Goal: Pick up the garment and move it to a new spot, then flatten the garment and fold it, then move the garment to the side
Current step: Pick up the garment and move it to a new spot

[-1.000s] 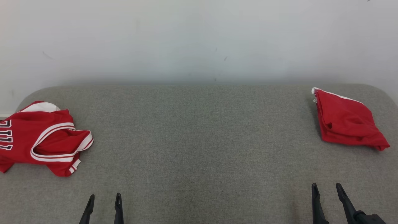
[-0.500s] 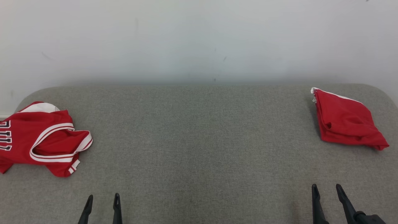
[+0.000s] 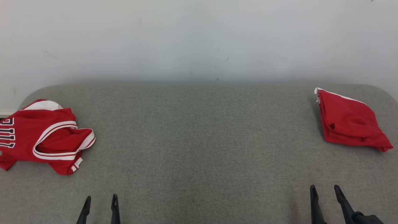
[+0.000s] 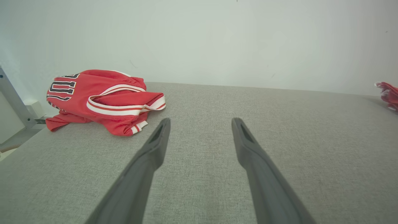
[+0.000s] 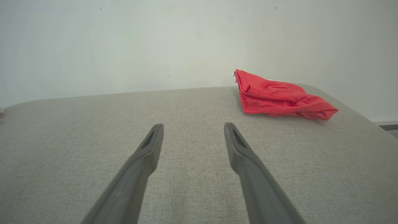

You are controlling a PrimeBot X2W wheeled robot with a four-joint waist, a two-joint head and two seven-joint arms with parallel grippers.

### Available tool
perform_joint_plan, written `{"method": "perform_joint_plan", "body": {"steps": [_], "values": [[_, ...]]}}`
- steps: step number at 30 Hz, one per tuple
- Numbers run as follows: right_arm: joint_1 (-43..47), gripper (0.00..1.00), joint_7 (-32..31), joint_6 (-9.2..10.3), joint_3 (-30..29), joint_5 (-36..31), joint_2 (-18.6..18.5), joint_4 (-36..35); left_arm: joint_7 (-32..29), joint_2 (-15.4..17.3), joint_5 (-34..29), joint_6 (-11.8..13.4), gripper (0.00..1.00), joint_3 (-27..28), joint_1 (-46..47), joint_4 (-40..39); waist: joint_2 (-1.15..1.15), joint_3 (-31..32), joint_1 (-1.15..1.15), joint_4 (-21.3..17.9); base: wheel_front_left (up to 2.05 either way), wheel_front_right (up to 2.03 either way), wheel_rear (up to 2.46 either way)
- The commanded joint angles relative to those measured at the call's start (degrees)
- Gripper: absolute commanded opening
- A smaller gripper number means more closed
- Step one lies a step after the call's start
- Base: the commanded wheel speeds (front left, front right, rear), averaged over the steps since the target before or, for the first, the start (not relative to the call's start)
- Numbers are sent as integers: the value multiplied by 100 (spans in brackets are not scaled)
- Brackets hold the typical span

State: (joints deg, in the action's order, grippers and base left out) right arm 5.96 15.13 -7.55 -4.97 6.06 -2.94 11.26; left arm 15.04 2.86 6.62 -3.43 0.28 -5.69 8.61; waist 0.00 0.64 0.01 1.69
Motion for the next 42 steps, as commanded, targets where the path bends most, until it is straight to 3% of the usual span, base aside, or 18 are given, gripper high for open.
{"method": "perform_joint_plan", "body": {"steps": [1,12,27,42], "values": [[68,100,6,10,10,12,8,-13,14,5,-43,26,100,16,-10,19,0,-6,-1,35,0,0,0],[106,100,6,10,88,71,8,18,14,5,-4,44,100,104,5,106,0,-17,-1,548,0,0,0],[-16,100,5,10,274,75,8,94,14,4,-30,84,100,209,-73,142,0,-60,-1,1820,0,0,0],[-120,100,6,10,441,40,7,130,14,5,97,196,100,198,-122,139,0,-129,-1,2546,0,0,0]]}}
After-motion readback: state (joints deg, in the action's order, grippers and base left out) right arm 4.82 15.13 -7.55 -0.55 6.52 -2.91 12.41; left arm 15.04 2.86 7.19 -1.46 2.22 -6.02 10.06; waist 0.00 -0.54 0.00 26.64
